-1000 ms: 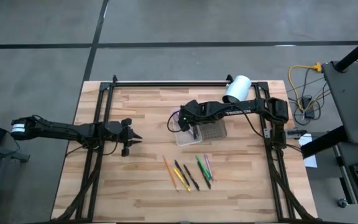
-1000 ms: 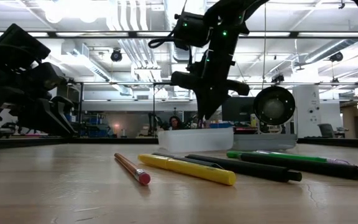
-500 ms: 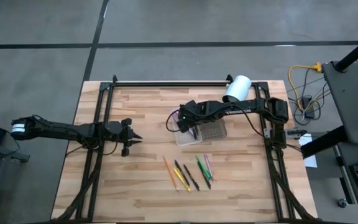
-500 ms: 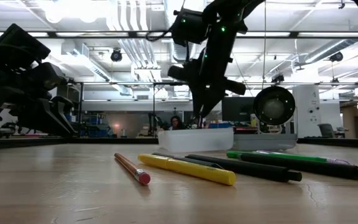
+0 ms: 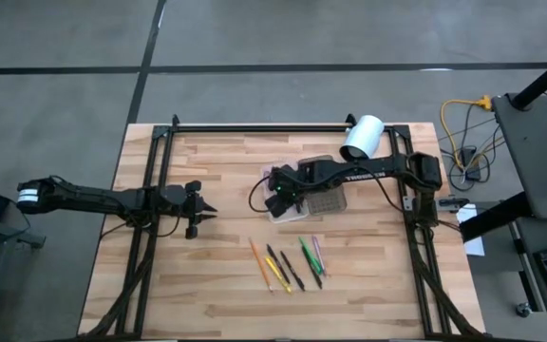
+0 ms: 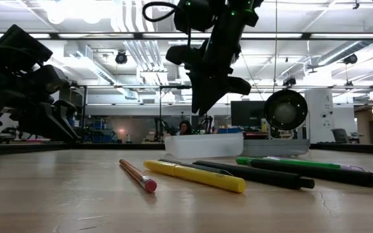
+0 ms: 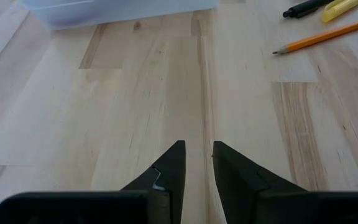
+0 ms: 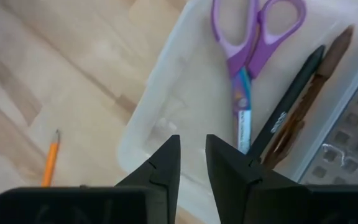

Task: Pick & place school supplies into a supply box
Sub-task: Put the purple pen into the supply box

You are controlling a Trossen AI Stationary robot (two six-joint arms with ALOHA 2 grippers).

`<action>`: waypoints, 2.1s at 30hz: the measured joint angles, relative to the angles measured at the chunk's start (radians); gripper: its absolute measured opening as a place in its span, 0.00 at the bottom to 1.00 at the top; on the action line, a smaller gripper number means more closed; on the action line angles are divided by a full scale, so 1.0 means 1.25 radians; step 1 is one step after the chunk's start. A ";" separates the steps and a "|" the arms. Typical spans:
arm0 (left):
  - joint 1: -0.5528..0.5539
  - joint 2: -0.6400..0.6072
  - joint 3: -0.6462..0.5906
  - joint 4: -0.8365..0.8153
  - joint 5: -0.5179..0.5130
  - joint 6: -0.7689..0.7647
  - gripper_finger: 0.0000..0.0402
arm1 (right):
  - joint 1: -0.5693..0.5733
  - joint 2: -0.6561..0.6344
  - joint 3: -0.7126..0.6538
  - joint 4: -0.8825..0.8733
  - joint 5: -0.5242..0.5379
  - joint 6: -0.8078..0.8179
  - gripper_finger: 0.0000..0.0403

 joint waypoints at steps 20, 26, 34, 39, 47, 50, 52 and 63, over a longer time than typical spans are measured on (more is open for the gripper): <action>0.000 0.000 0.000 0.000 0.000 0.000 0.17 | 0.089 0.000 0.000 0.008 -0.074 0.222 0.18; 0.000 0.000 0.000 0.000 0.000 0.000 0.17 | 0.119 0.000 0.000 0.012 -0.073 0.287 0.17; 0.000 0.000 0.000 0.000 0.000 0.000 0.17 | 0.177 0.000 0.000 0.028 -0.073 0.361 0.21; 0.000 0.000 0.000 0.000 0.000 0.000 0.17 | 0.215 0.000 0.000 0.028 -0.073 0.385 0.21; 0.000 0.000 0.000 0.000 0.000 0.000 0.17 | 0.250 0.000 0.000 0.017 -0.072 0.414 0.17; 0.000 0.000 0.000 0.000 0.000 0.000 0.17 | 0.251 0.000 0.000 0.011 -0.072 0.424 0.17; 0.000 0.000 0.000 0.000 0.000 0.000 0.17 | 0.251 0.000 0.000 -0.008 -0.072 0.425 0.18; 0.000 0.000 0.000 0.000 0.000 0.000 0.17 | 0.252 0.000 -0.003 -0.234 -0.050 0.474 0.21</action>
